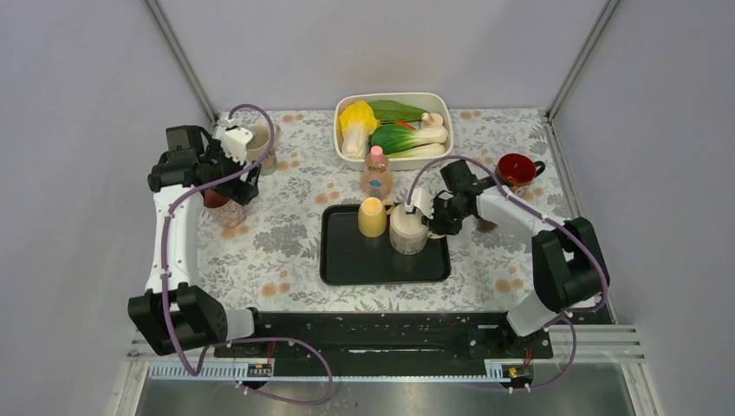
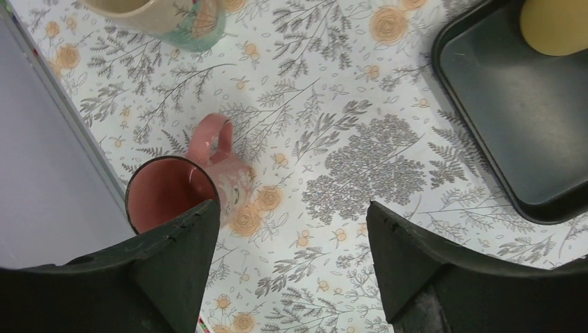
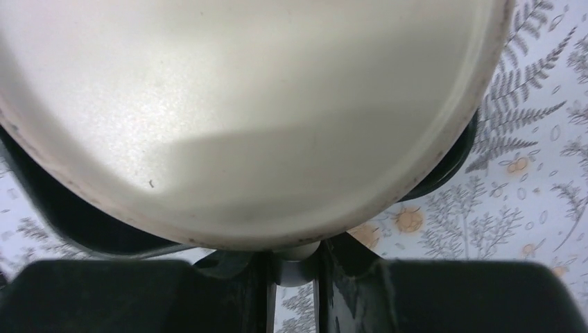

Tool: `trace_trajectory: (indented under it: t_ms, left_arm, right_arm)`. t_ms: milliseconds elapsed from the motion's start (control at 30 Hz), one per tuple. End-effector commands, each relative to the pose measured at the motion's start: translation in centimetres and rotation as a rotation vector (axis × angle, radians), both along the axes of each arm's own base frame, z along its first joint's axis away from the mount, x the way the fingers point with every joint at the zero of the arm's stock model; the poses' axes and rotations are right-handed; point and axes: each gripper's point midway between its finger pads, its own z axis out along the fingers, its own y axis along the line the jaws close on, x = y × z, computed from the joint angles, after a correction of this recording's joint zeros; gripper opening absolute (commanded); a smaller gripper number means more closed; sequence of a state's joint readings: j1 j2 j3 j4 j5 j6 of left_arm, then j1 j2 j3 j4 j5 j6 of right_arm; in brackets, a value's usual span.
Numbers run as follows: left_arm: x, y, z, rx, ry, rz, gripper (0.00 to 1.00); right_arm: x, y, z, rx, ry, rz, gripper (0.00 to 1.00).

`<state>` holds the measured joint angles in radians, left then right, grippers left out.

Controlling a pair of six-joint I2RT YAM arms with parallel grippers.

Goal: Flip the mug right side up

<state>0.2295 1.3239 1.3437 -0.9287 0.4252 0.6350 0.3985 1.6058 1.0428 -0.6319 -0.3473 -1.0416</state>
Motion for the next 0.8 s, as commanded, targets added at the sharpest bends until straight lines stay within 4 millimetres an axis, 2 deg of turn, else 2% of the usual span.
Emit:
trace_trajectory:
  t_ms: [0, 100, 233, 333, 433, 567, 700, 767]
  left_arm:
    - [-1.5, -3.0, 1.9, -0.046, -0.061, -0.078, 0.81]
    - [-2.6, -5.3, 2.7, -0.069, -0.066, -0.144, 0.83]
    - [-3.9, -9.0, 4.5, -0.153, -0.051, -0.216, 0.86]
    - [-4.9, -12.2, 6.0, -0.259, -0.036, -0.288, 0.86]
    - [-6.2, -14.7, 8.2, -0.362, -0.041, -0.353, 0.86]
    - [-6.9, -16.8, 12.2, -0.445, -0.149, -0.39, 0.88]
    - [-6.9, -18.9, 16.6, -0.633, -0.147, -0.39, 0.9]
    - [-7.4, -20.3, 18.6, -0.774, -0.105, -0.413, 0.9]
  right_arm:
    - [-0.5, 2.0, 5.7, 0.172, -0.073, -0.013, 0.0]
    - [-1.8, 3.4, 9.2, 0.302, -0.031, -0.081, 0.0]
    - [-5.1, 5.3, 12.6, 0.481, 0.051, -0.076, 0.0]
    - [-5.4, 6.3, 15.4, 0.608, 0.02, -0.109, 0.0]
    - [-4.9, 7.8, 20.1, 0.797, 0.001, -0.171, 0.0]
    - [-3.9, 9.4, 27.0, 1.021, 0.077, -0.323, 0.0]
    - [-4.0, 10.9, 32.9, 1.217, 0.081, -0.323, 0.0]
    - [-4.6, 11.5, 34.5, 1.259, 0.064, -0.3, 0.0]
